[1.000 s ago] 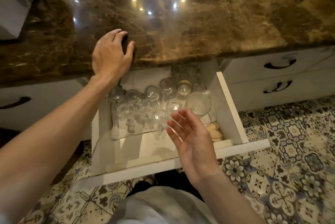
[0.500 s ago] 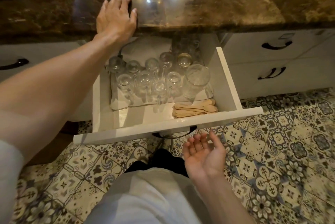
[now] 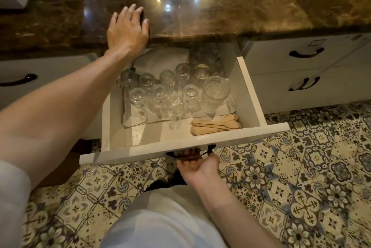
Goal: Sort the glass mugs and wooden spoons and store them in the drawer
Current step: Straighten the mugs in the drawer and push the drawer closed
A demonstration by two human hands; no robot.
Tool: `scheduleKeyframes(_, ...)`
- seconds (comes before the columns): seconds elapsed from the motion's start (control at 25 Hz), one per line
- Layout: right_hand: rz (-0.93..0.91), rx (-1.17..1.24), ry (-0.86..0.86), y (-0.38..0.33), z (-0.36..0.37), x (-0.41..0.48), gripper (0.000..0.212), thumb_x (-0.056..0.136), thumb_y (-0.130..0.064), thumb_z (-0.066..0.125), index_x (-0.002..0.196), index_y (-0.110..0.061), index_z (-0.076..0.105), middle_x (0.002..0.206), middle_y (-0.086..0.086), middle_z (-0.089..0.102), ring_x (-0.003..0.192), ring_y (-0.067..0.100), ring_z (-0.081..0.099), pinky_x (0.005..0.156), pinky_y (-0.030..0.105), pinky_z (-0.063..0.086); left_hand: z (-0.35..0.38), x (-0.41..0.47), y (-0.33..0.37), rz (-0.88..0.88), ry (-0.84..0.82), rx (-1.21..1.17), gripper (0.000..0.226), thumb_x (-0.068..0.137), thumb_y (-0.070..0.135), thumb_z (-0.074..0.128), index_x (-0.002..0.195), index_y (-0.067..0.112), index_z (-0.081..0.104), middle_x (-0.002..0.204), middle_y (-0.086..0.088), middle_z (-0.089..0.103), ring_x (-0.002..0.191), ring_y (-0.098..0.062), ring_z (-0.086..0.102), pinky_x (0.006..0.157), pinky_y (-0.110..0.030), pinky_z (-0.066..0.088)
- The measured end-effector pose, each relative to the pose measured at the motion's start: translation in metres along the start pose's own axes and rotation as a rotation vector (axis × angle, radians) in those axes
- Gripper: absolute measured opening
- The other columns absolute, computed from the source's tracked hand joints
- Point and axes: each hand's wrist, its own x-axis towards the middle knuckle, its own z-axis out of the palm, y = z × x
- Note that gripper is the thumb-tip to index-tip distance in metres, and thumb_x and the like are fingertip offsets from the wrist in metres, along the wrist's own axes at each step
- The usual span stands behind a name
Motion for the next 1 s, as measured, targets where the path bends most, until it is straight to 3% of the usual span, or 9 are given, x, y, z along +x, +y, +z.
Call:
scheduleKeyframes(0.08,-0.001,0.029,0.040,0.005,0.011,0.004,0.034,0.092,-0.029,0.031,0.073,-0.012,0.054,0.062,0.008,0.051,0.057,0.019,0.047,0.071,0.029,0.047,-0.001,0.001,0.000,-0.006,0.003,0.004,0.050,0.100,0.038,0.024,0.145,0.016,0.030,0.154,-0.004,0.027,0.143,-0.019,0.020,0.118,-0.039,0.011)
scheduleKeyframes(0.12,0.002,0.036,0.077,0.005,0.014,0.005,0.035,0.091,-0.026,0.029,0.063,-0.014,0.047,0.051,0.004,0.042,0.048,0.016,0.035,0.059,0.025,0.041,-0.001,0.002,0.000,-0.010,0.001,0.007,0.051,0.100,0.038,0.024,0.145,0.016,0.030,0.154,-0.004,0.027,0.143,-0.019,0.020,0.118,-0.039,0.011)
scheduleKeyframes(0.2,0.020,0.038,0.133,0.004,0.018,0.003,0.038,0.090,-0.025,0.027,0.056,-0.017,0.041,0.042,-0.001,0.033,0.043,0.014,0.024,0.050,0.021,0.031,0.000,0.002,0.000,-0.022,0.001,0.021,0.051,0.099,0.038,0.024,0.145,0.016,0.031,0.154,-0.003,0.028,0.143,-0.019,0.020,0.118,-0.038,0.011)
scheduleKeyframes(0.28,0.049,0.040,0.143,0.001,0.021,0.001,0.039,0.091,-0.027,0.029,0.055,-0.018,0.040,0.043,-0.002,0.032,0.043,0.014,0.025,0.051,0.021,0.032,0.001,0.004,0.001,-0.029,0.010,0.028,0.051,0.099,0.039,0.024,0.144,0.017,0.031,0.154,-0.003,0.028,0.142,-0.018,0.020,0.118,-0.038,0.010)
scheduleKeyframes(0.44,0.076,0.068,0.145,-0.001,0.031,0.003,0.038,0.091,-0.029,0.030,0.058,-0.017,0.044,0.052,-0.001,0.038,0.047,0.015,0.031,0.070,0.023,0.042,0.003,0.009,0.000,-0.029,0.015,0.035,0.052,0.098,0.040,0.023,0.144,0.018,0.031,0.153,-0.003,0.029,0.142,-0.018,0.020,0.118,-0.038,0.010)
scheduleKeyframes(0.64,0.076,0.048,0.172,-0.001,0.046,0.004,0.036,0.089,-0.024,0.025,0.057,-0.016,0.039,0.043,-0.002,0.032,0.042,0.014,0.023,0.052,0.022,0.029,0.003,0.009,-0.005,-0.038,0.035,0.048,0.052,0.098,0.040,0.023,0.144,0.018,0.031,0.153,-0.002,0.029,0.142,-0.018,0.021,0.118,-0.038,0.010)
scheduleKeyframes(1.0,0.070,0.049,0.155,-0.008,0.071,0.013,0.038,0.093,-0.030,0.030,0.058,-0.018,0.040,0.045,-0.003,0.034,0.043,0.014,0.025,0.053,0.021,0.033,0.005,0.002,0.000,-0.040,0.058,0.037,0.051,0.098,0.040,0.026,0.144,0.019,0.033,0.153,-0.001,0.031,0.142,-0.017,0.022,0.117,-0.037,0.011)
